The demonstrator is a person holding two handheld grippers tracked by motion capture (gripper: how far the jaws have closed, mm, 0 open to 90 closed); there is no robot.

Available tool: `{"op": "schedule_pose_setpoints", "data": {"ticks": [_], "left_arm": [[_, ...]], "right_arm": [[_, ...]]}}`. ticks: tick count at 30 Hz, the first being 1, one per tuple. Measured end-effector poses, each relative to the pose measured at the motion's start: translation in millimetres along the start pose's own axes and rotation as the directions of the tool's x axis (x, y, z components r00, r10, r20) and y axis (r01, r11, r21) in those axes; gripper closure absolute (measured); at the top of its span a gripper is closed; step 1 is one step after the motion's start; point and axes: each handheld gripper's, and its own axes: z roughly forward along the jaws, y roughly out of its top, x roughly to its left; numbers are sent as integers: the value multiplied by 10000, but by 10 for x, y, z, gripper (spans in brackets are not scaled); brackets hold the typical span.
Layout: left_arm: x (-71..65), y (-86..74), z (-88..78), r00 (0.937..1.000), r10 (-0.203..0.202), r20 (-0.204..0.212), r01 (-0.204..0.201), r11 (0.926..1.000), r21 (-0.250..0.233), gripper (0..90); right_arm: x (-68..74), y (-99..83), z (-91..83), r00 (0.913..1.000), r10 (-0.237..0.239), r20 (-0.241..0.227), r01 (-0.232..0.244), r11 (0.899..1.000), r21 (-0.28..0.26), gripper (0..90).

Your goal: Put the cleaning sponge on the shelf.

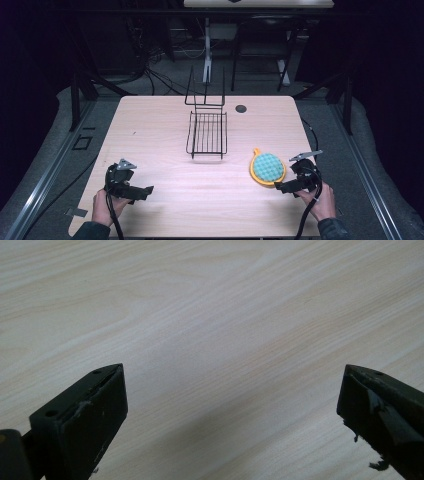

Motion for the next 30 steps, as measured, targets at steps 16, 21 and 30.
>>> {"op": "schedule_pose_setpoints", "data": {"ticks": [16, 21, 30], "left_arm": [[18, 0, -1, 10000, -34, 48, 34, 10000, 35, 1], [10, -8, 12, 10000, -15, 48, 15, 9999, 105, 1], [17, -20, 14, 10000, -37, -37, 38, 9994, 332, 2]], "right_arm": [[-39, 338, 236, 9997, -179, 187, 183, 9996, -213, 0], [-54, 369, 323, 9996, -94, 251, 92, 9999, 82, 11], [-89, 348, 389, 9999, 108, 82, -112, 9987, 493, 303]]}}
